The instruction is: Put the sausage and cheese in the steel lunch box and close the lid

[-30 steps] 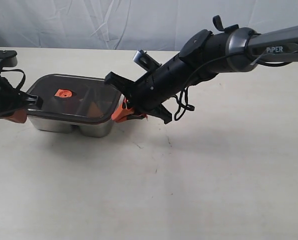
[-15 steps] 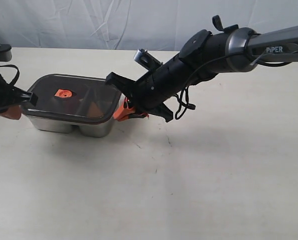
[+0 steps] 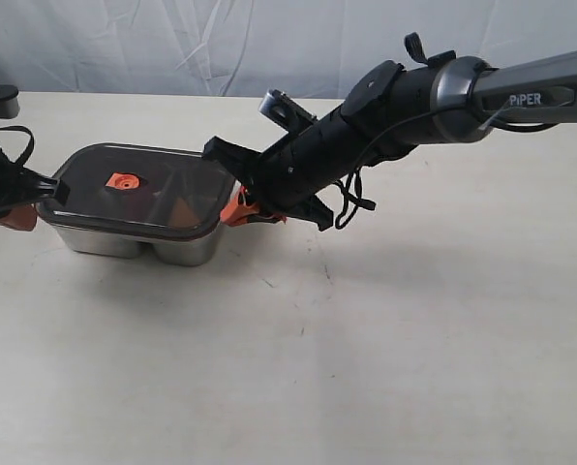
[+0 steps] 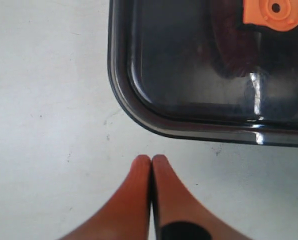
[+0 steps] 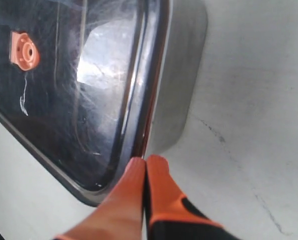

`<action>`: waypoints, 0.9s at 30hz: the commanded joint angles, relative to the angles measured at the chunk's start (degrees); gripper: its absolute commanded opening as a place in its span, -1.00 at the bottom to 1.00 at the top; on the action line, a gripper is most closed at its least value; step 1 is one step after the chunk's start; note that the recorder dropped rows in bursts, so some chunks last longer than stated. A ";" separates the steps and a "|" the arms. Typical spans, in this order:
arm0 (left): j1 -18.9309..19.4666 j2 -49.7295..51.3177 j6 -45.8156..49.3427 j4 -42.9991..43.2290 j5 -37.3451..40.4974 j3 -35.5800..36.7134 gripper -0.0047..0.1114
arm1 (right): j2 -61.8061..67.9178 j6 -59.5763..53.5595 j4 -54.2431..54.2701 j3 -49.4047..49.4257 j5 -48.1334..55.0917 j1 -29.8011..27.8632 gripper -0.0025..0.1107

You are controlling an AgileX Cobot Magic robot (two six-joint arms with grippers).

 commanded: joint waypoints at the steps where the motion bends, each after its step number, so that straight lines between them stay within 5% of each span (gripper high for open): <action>1: 0.14 -0.58 -0.29 0.13 -0.38 -0.15 -0.92 | -0.06 -0.22 0.29 0.15 -1.47 0.03 -0.97; 18: 0.14 -1.31 -0.58 3.19 -1.45 -0.15 -0.92 | 1.52 -0.49 2.42 0.02 -3.75 1.09 -0.97; 27: 4.11 -5.51 -2.67 5.02 1.15 -5.02 -0.92 | -2.34 9.04 -22.43 -6.60 -5.08 0.99 -0.97</action>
